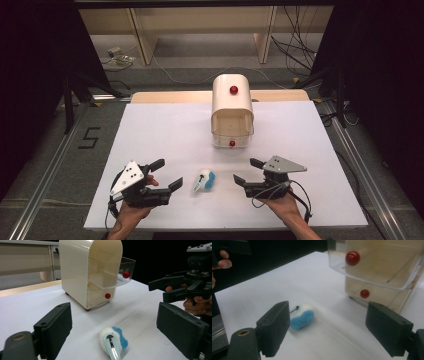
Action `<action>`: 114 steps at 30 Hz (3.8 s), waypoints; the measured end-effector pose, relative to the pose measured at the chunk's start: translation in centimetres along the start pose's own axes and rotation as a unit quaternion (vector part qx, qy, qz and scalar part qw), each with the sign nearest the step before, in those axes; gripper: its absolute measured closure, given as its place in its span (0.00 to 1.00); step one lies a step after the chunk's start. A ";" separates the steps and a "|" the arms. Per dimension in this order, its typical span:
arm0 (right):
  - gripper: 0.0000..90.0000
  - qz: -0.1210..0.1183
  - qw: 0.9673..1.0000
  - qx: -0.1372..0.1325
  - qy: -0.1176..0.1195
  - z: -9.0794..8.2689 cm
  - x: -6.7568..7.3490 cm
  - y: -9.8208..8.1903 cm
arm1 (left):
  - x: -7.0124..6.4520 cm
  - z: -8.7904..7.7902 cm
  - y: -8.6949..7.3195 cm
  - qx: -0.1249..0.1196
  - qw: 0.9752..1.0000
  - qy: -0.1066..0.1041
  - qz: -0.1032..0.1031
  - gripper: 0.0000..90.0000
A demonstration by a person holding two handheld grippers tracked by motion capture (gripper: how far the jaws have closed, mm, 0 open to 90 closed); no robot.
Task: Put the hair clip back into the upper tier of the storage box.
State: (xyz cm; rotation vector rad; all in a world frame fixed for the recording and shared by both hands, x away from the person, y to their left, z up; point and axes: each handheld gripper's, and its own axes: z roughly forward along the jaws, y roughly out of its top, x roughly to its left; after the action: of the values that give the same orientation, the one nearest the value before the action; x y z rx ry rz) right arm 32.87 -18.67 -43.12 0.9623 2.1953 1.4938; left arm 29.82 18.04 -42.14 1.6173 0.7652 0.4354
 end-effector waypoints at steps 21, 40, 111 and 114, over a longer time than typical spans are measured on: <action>0.23 0.003 0.998 0.051 0.033 4.9 1.9 0.7 | 0.1 0.2 0.0 -0.001 1.000 -0.002 -0.002 0.14; 0.26 0.008 0.994 0.094 0.048 8.4 2.2 0.5 | 0.1 0.1 0.1 -0.001 1.000 -0.004 0.001 0.14; 0.83 0.032 0.997 0.028 0.058 8.1 2.6 5.0 | -0.1 -0.1 0.1 -0.003 1.000 -0.006 0.005 0.15; 0.83 0.033 0.998 0.023 0.058 7.8 2.4 5.2 | 0.0 -0.1 0.1 -0.003 1.000 -0.006 0.005 0.15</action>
State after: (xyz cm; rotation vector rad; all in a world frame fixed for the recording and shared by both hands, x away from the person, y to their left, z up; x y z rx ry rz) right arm 37.61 -10.36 -41.30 0.9964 2.3084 1.5722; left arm 29.77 18.05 -42.03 1.6180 0.7463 0.4354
